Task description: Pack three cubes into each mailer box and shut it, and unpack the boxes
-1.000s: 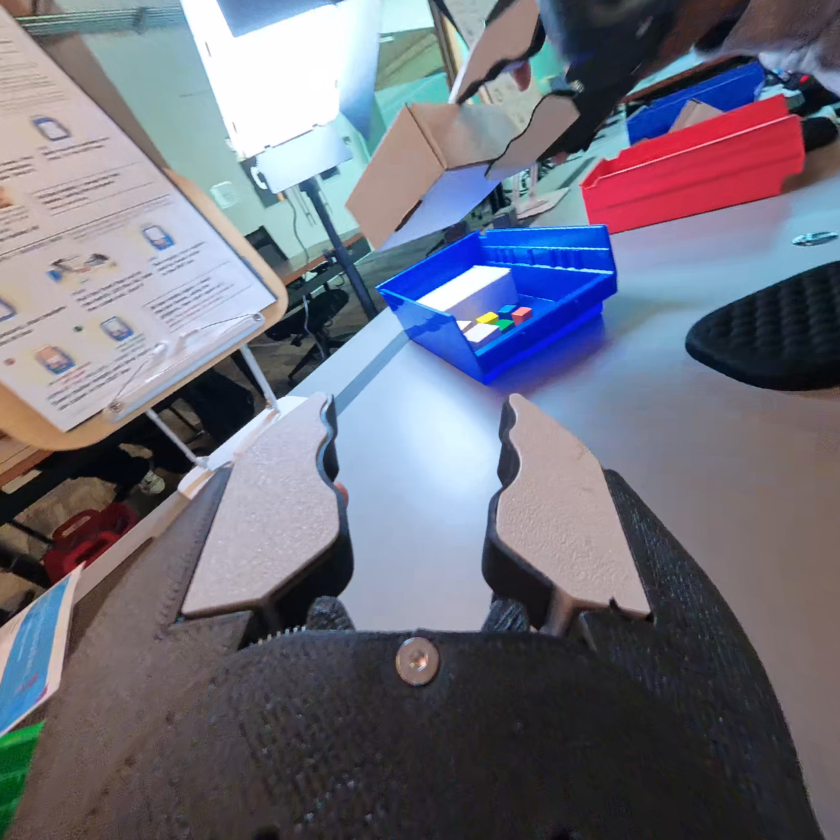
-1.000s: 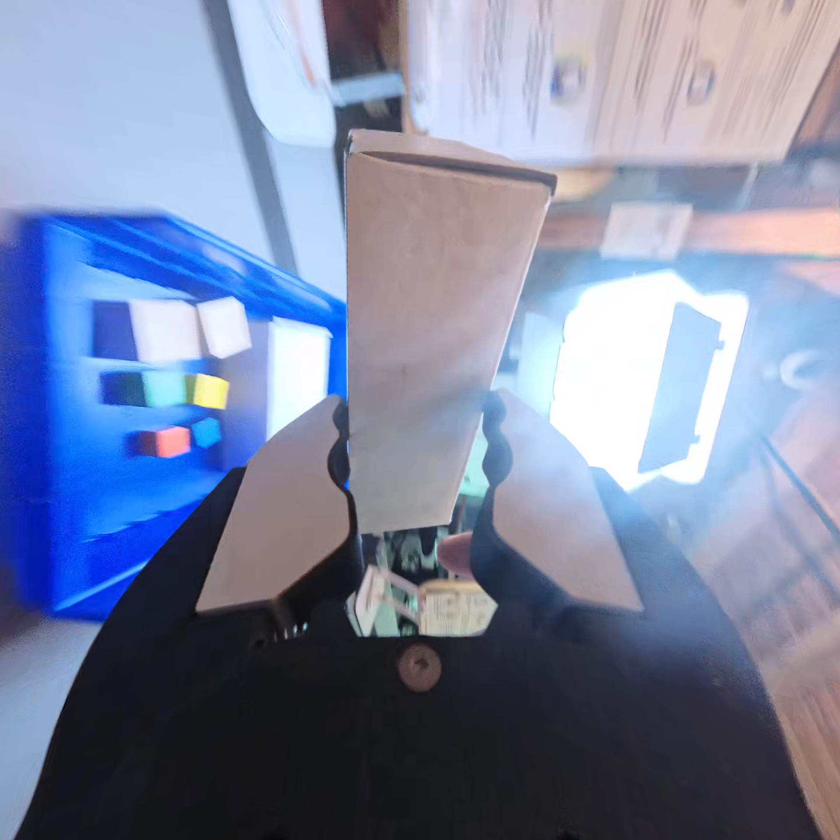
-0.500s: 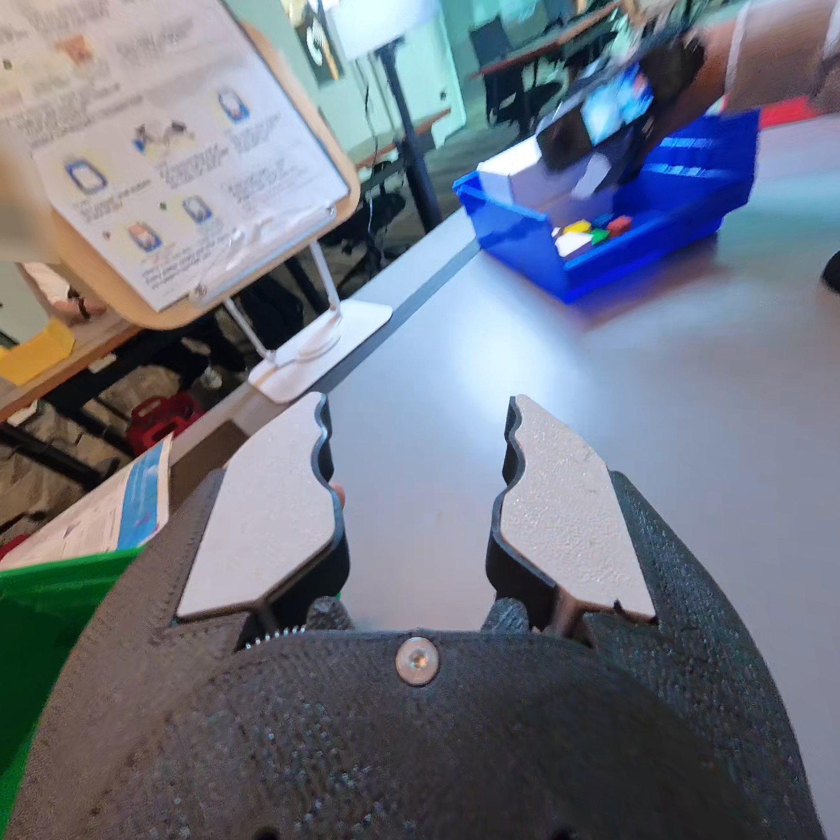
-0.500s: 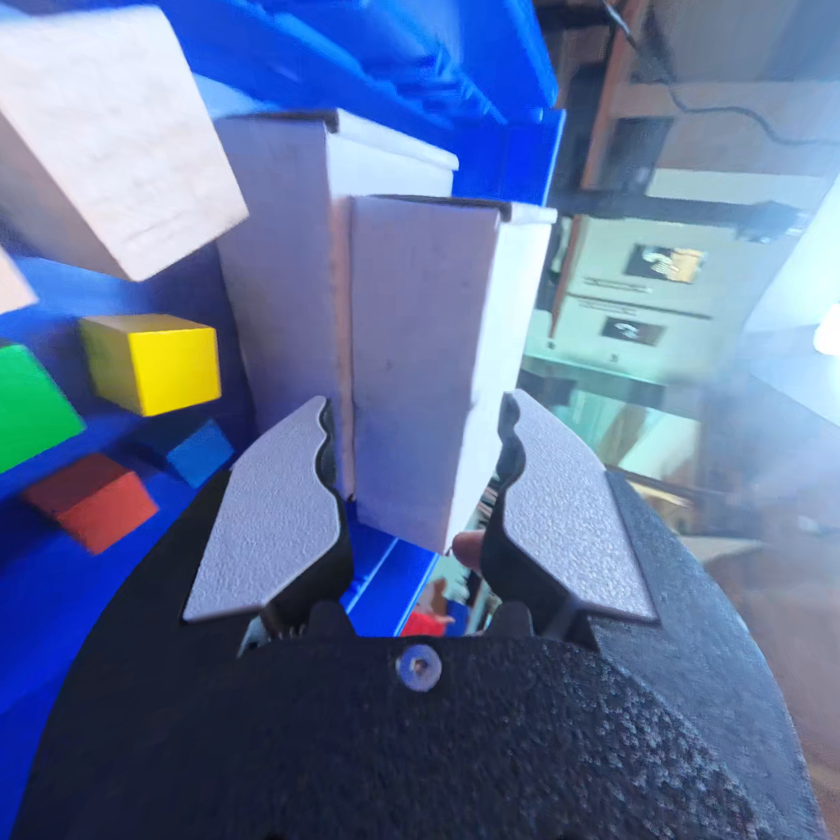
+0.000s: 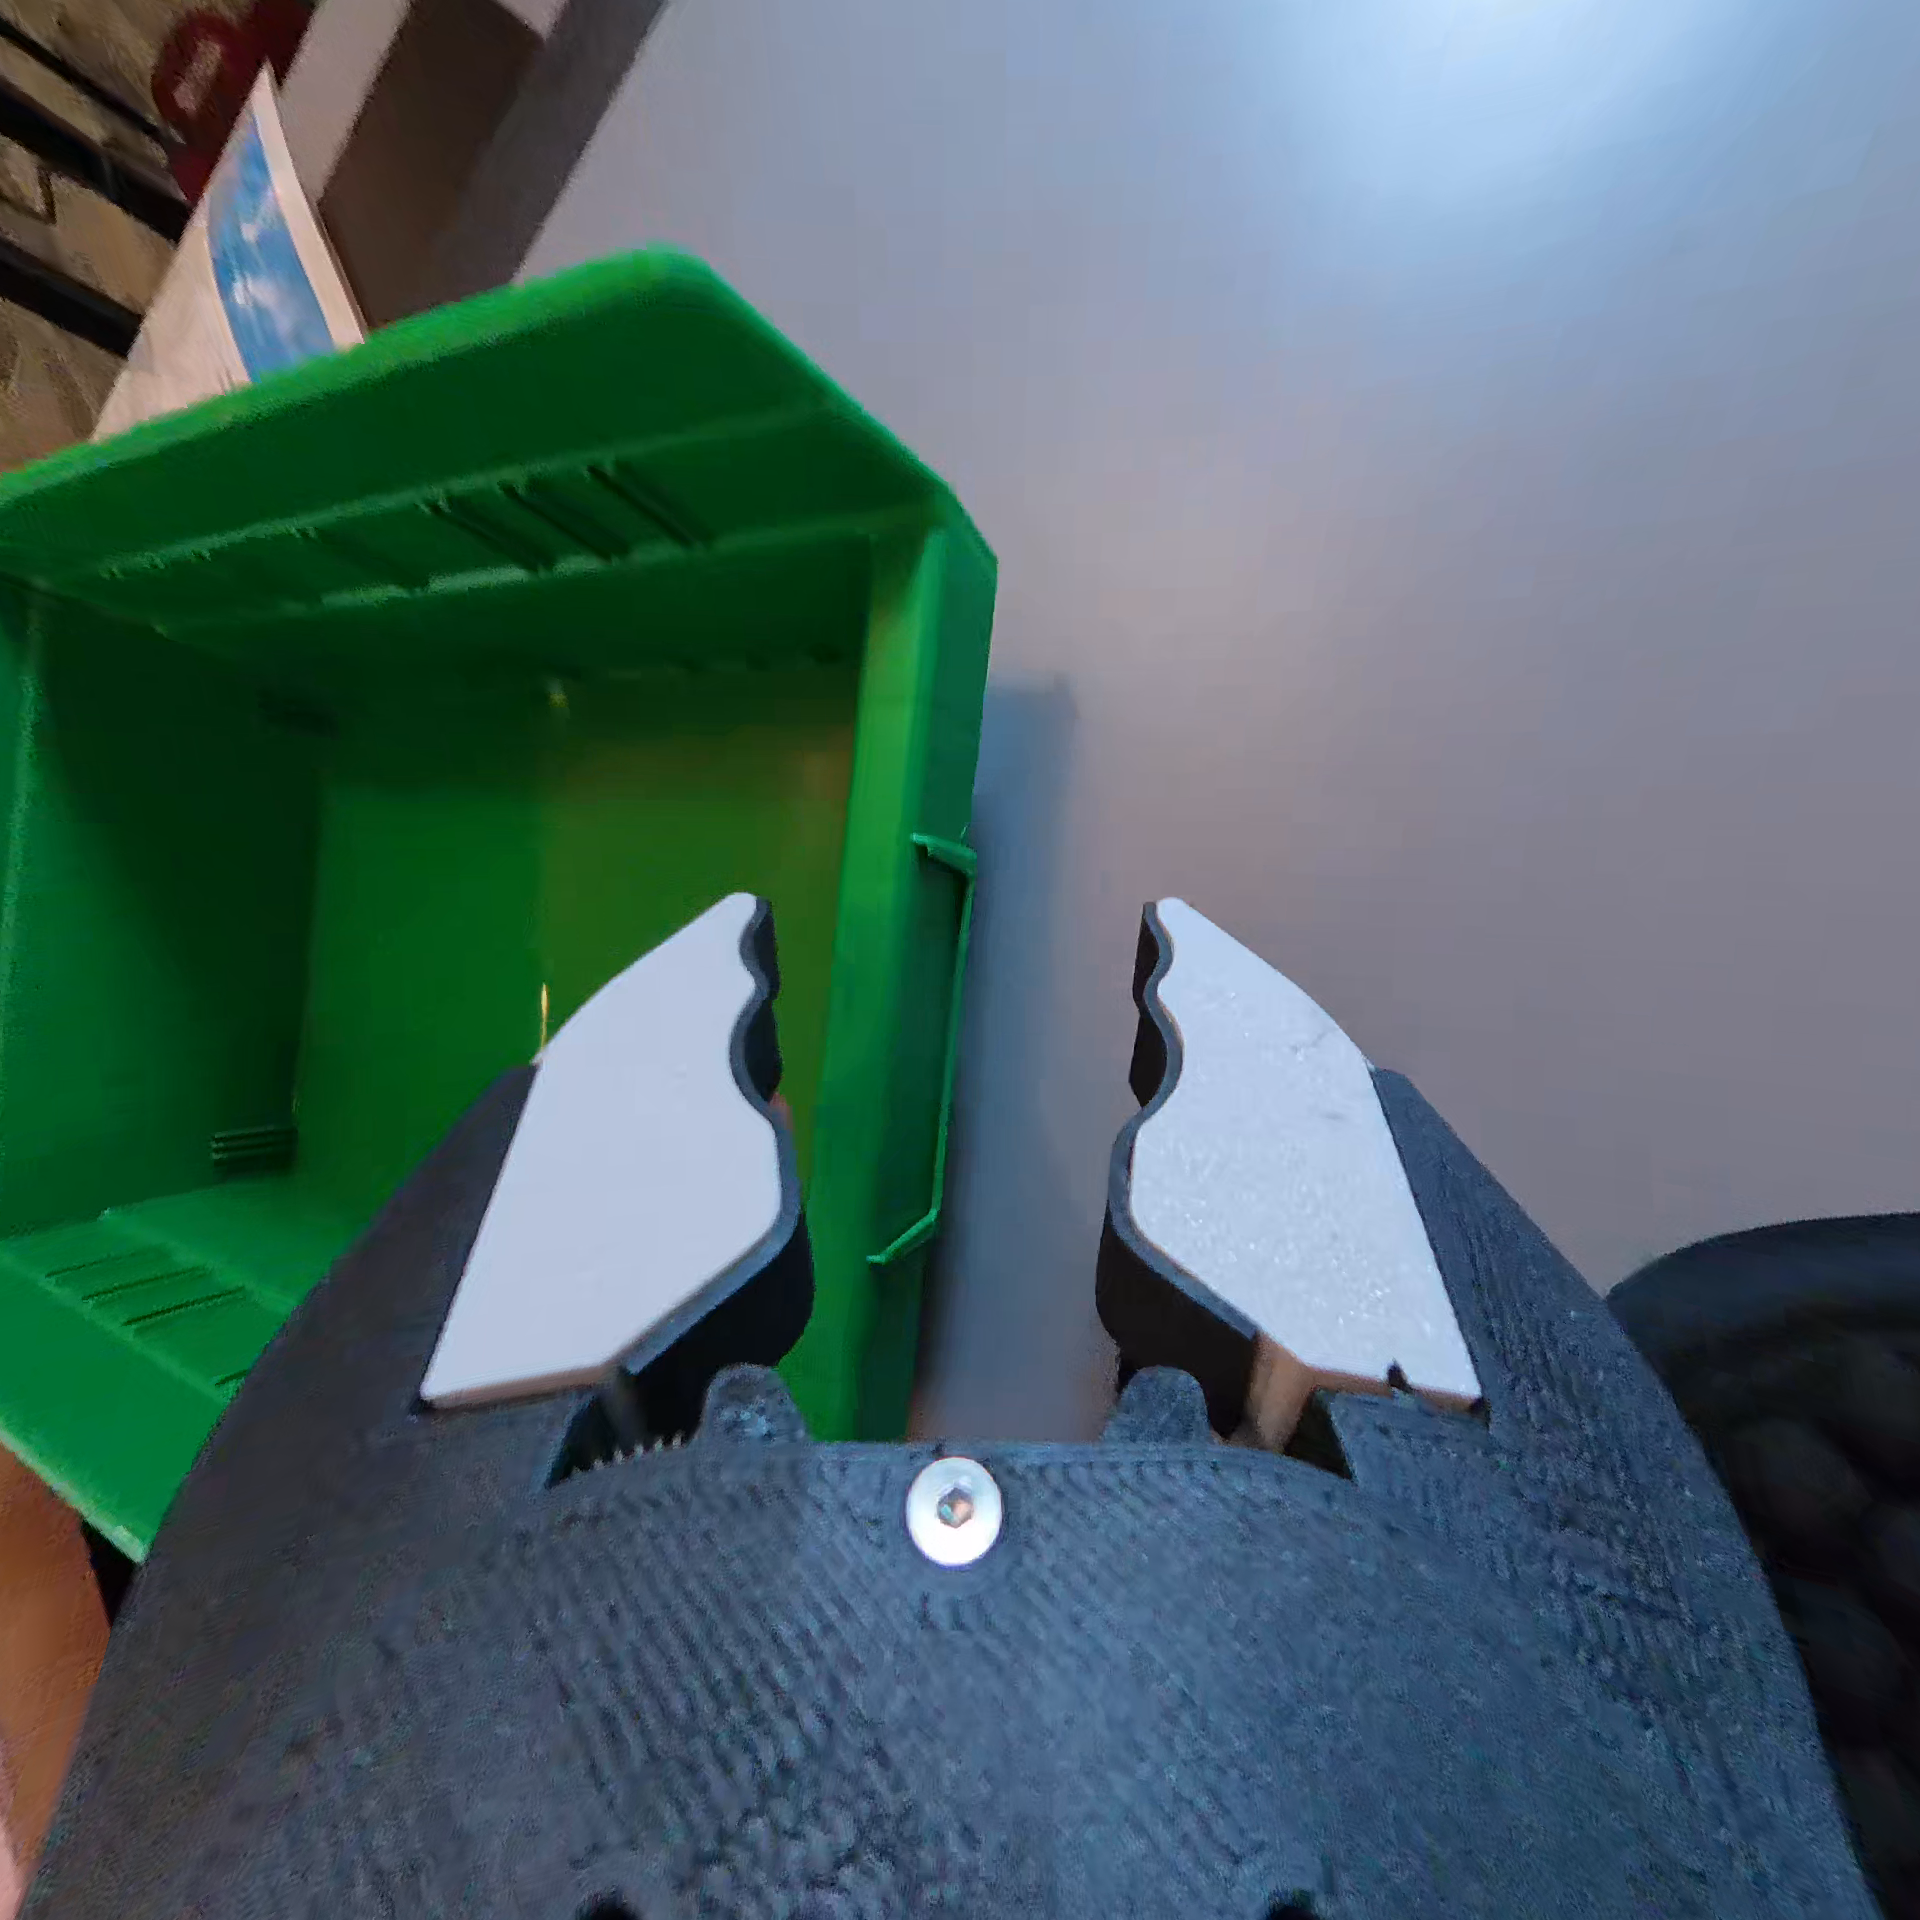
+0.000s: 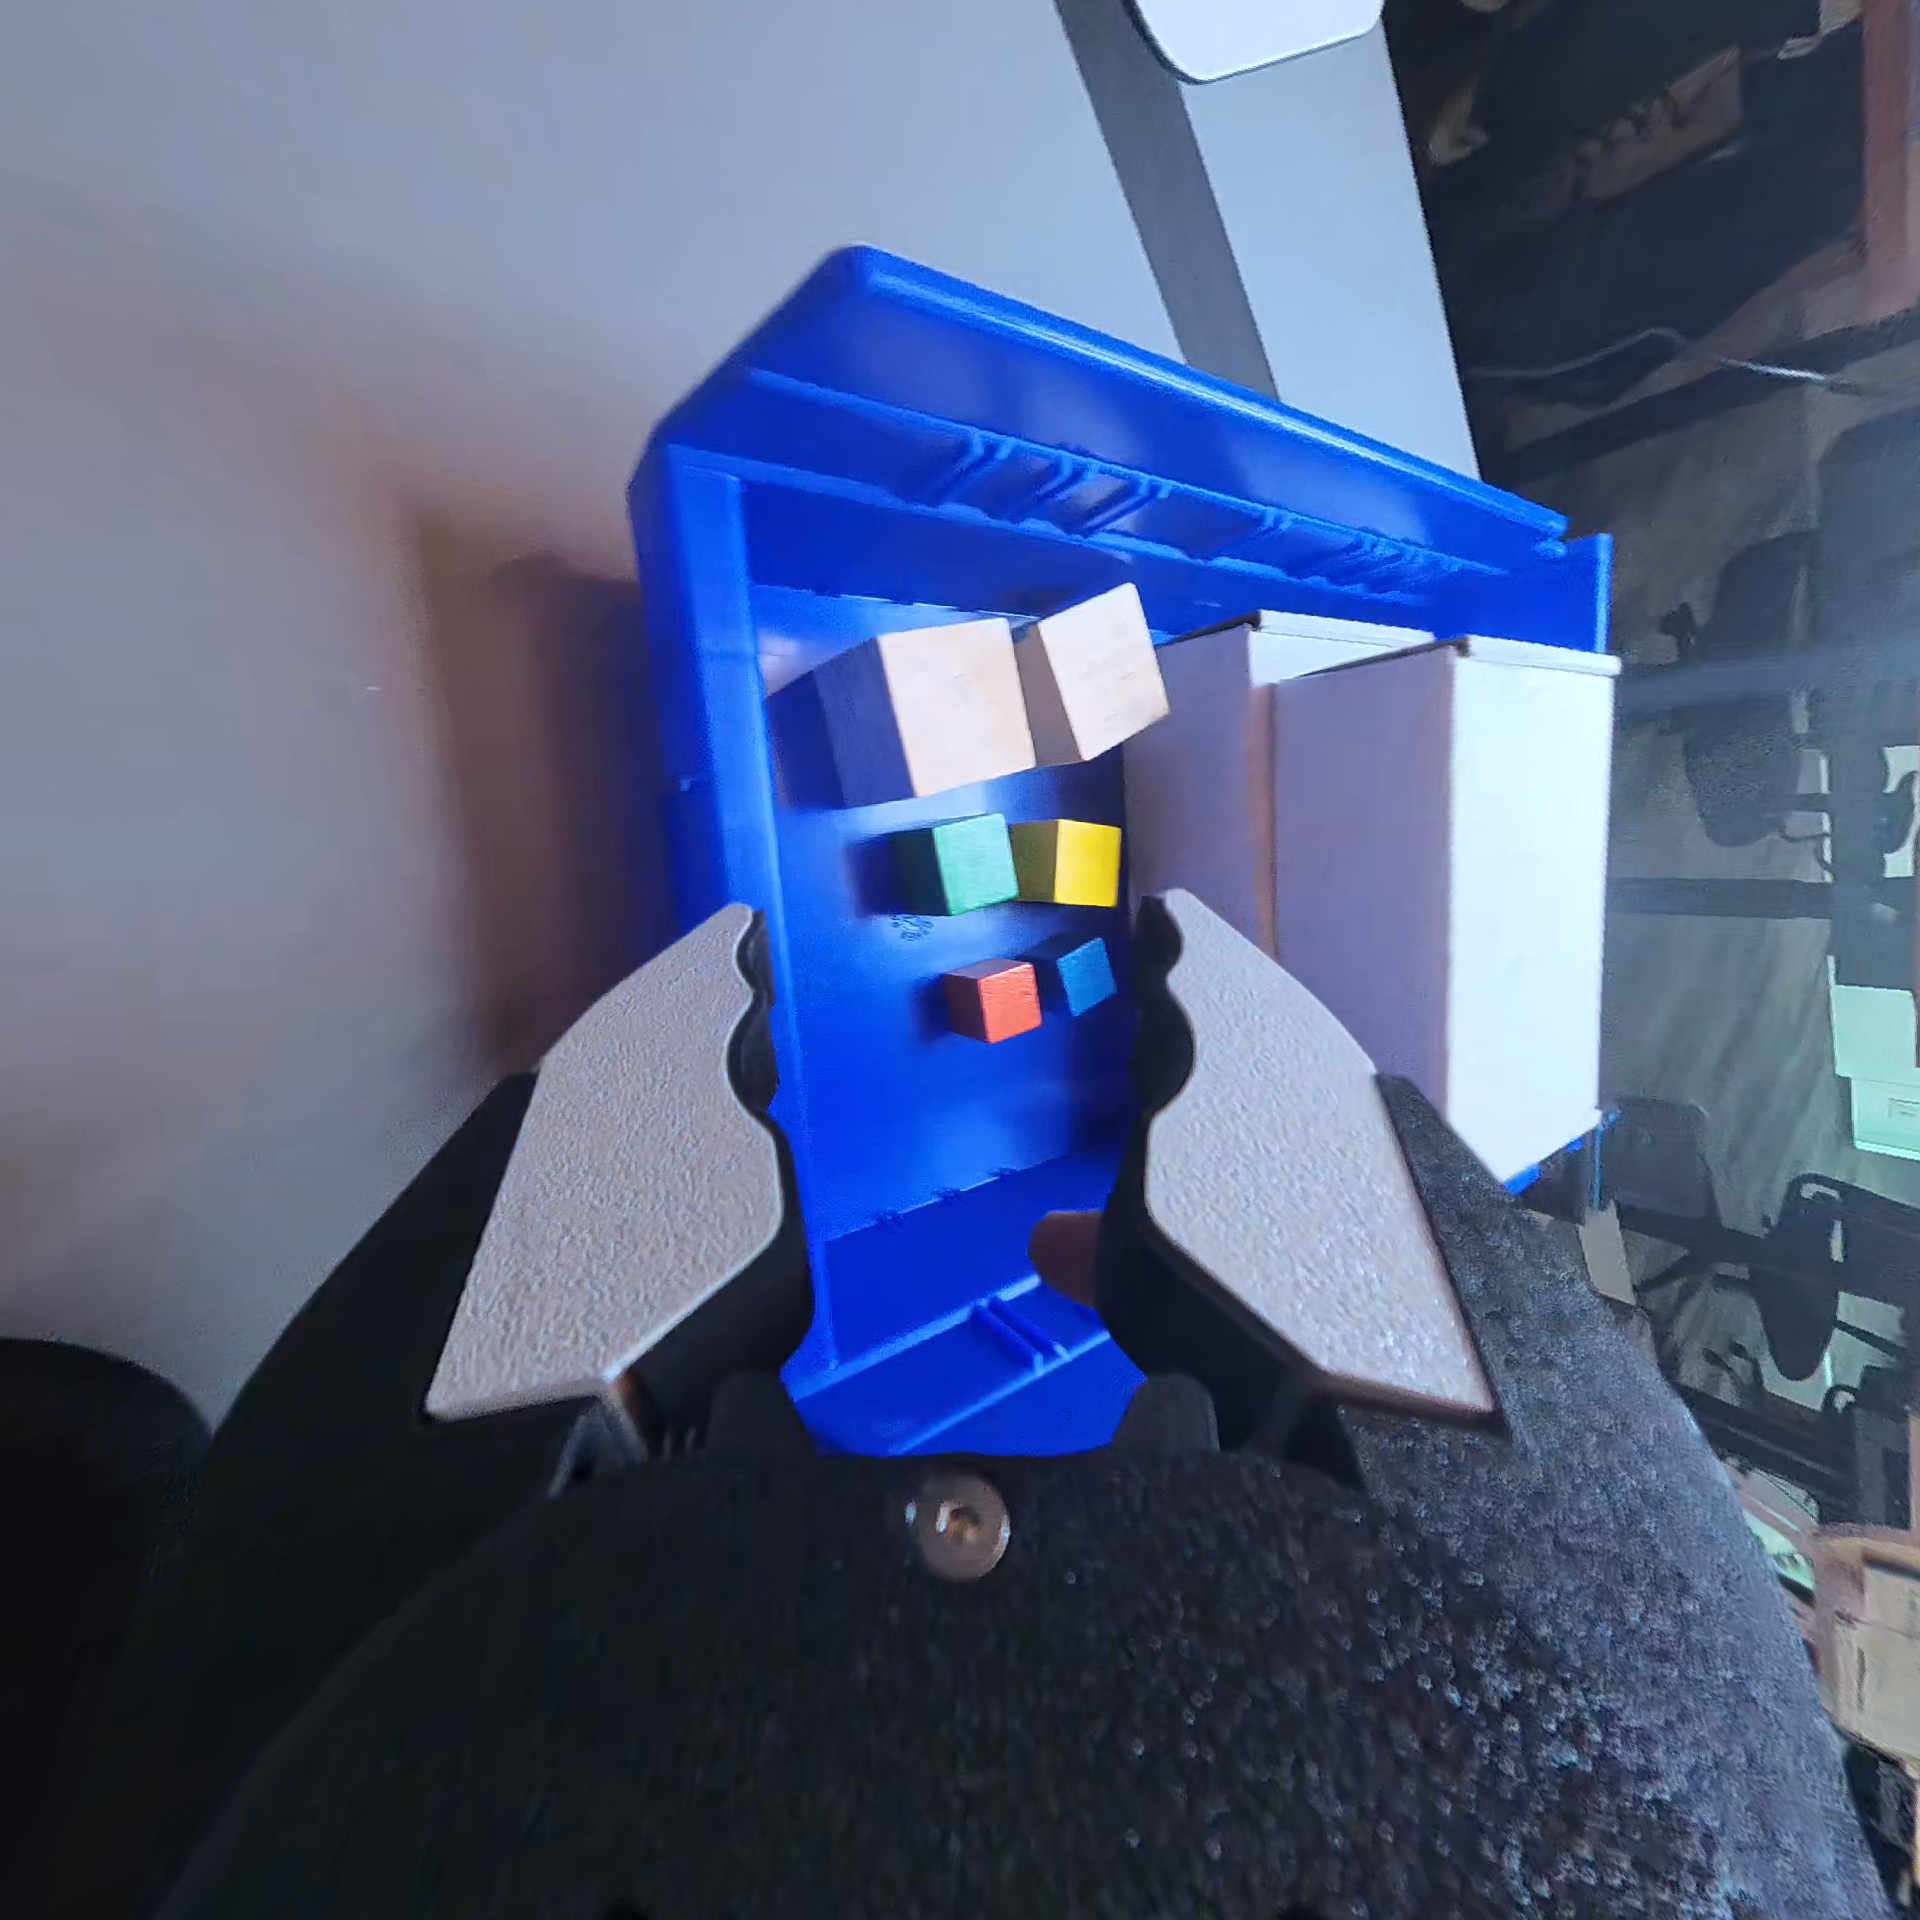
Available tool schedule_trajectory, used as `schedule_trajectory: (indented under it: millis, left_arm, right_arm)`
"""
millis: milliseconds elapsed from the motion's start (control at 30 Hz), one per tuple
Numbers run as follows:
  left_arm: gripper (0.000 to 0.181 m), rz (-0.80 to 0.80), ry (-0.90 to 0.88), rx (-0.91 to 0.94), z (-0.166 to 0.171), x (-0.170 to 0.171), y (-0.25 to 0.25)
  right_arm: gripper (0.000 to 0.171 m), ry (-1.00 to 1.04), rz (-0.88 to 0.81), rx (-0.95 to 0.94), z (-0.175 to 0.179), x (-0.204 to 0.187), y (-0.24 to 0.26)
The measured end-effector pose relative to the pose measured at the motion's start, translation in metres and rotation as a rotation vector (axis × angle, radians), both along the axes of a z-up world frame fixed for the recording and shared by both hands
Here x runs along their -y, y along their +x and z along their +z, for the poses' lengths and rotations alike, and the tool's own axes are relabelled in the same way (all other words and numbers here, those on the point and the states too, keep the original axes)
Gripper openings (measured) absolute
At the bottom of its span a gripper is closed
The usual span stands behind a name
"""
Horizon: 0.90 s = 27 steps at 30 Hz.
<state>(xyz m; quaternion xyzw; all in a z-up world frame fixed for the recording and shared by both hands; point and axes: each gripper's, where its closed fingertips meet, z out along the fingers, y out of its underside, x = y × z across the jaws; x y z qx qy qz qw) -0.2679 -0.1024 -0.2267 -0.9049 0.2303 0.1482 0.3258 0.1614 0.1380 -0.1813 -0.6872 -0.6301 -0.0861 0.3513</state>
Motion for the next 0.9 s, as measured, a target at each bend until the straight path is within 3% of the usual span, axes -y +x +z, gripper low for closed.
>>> schedule_trajectory:
  millis: [133, 300, 500, 633, 900]
  left_arm:
    - [0.061, 0.053, -0.079, -0.101, -0.018, 0.003, -0.020]
    - [0.032, 0.039, -0.075, -0.208, -0.031, -0.009, -0.031]
    - [0.029, -0.039, -0.074, -0.253, -0.030, -0.024, -0.019]
    - [0.029, -0.211, -0.050, -0.257, -0.030, -0.030, 0.026]
    - [0.030, -0.594, -0.003, -0.289, -0.030, -0.067, 0.146]
  right_arm:
    - [0.064, -0.019, 0.035, 0.039, -0.019, 0.015, -0.008]
    - [0.060, -0.050, 0.057, 0.090, -0.043, 0.014, -0.014]
    - [0.037, -0.081, 0.122, 0.176, -0.070, 0.010, -0.018]
    - [0.033, -0.048, 0.194, 0.251, -0.073, 0.017, -0.019]
    - [0.034, 0.037, 0.365, 0.303, -0.071, 0.079, -0.031]
